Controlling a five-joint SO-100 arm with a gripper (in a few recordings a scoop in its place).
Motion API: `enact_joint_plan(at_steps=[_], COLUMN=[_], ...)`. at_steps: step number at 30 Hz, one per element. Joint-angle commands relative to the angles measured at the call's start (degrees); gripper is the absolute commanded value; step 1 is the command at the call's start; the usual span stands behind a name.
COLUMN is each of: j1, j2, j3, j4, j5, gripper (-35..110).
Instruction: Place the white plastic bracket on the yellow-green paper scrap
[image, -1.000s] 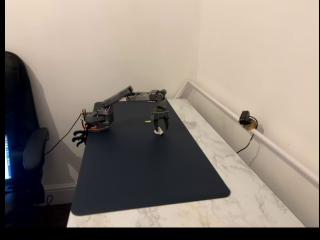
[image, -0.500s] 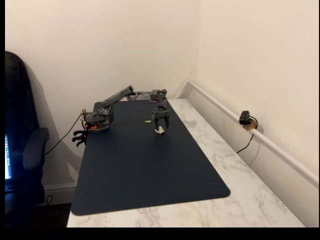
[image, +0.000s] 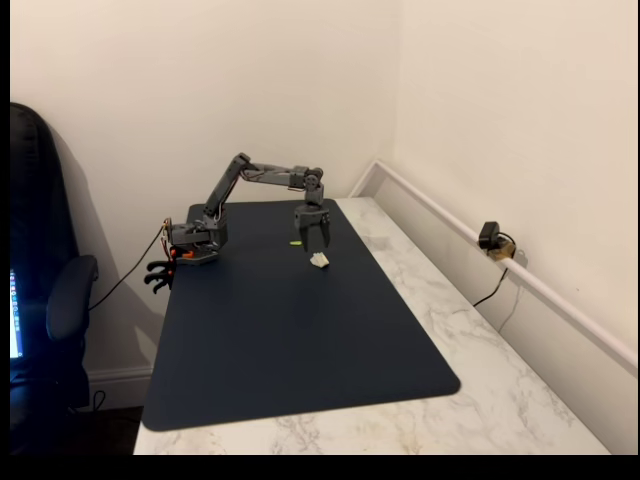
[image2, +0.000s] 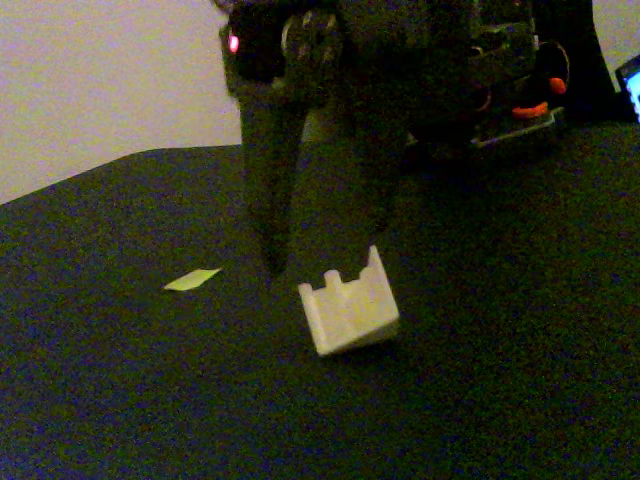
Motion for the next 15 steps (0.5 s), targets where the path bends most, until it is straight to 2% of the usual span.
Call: enact_joint_plan(at_steps=[1, 15], j1=[0.1, -0.4], j2=[6.8, -3.7], j3=[1.9, -11.1], j4=[-2.5, -0.2], j5=[0.9, 0.3], gripper=[30, 31])
